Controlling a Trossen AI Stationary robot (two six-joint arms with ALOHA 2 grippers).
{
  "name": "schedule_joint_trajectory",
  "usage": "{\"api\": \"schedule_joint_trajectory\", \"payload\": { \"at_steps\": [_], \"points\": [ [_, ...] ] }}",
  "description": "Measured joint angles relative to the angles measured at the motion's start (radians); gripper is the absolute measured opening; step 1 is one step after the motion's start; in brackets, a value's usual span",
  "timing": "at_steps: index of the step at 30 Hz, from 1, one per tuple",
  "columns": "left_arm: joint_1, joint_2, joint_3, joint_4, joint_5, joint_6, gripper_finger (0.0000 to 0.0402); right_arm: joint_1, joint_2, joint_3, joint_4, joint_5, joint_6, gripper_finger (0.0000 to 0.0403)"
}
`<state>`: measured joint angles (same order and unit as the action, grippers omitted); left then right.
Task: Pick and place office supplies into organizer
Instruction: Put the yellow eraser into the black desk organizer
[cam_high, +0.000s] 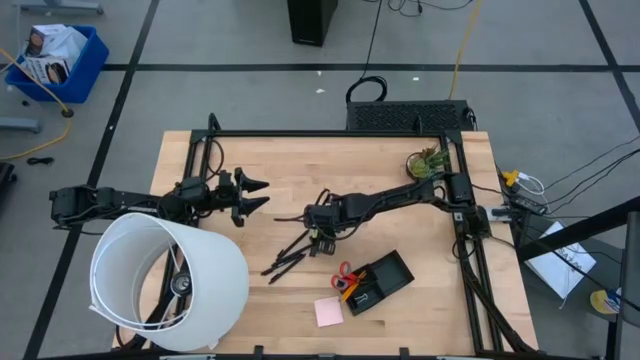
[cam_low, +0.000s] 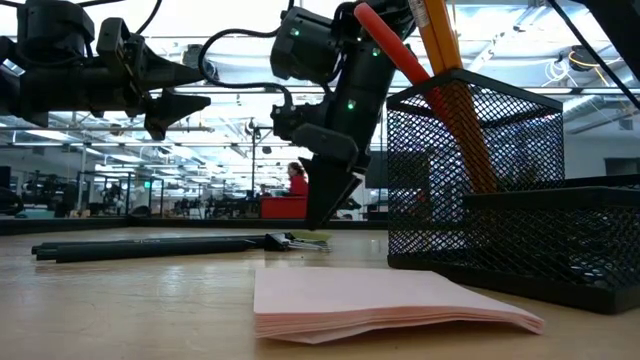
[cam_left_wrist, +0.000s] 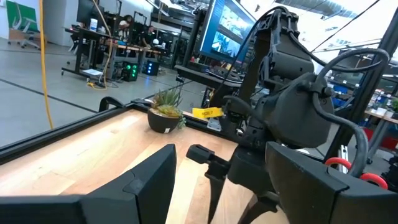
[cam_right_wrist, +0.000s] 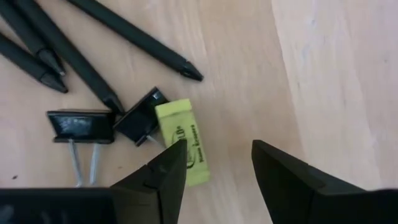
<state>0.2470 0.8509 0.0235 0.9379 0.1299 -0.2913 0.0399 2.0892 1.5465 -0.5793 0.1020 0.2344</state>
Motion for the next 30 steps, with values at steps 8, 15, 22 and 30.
{"api": "schedule_joint_trajectory", "payload": {
  "at_steps": [8, 15, 22, 30],
  "points": [
    [0.000, 0.000, 0.000, 0.000, 0.000, 0.000, 0.0253, -0.001, 0.000, -0.005, 0.024, -0.054, 0.002, 0.0173],
    [0.000, 0.000, 0.000, 0.000, 0.000, 0.000, 0.0253, -0.021, 0.000, -0.005, 0.019, -0.084, -0.018, 0.0172],
    [0.000, 0.000, 0.000, 0.000, 0.000, 0.000, 0.0253, -0.027, 0.000, -0.005, 0.015, -0.178, -0.003, 0.0171],
    [0.000, 0.000, 0.000, 0.000, 0.000, 0.000, 0.0253, -0.022, -0.003, -0.006, 0.019, -0.188, 0.086, 0.0171]
  ]
}}
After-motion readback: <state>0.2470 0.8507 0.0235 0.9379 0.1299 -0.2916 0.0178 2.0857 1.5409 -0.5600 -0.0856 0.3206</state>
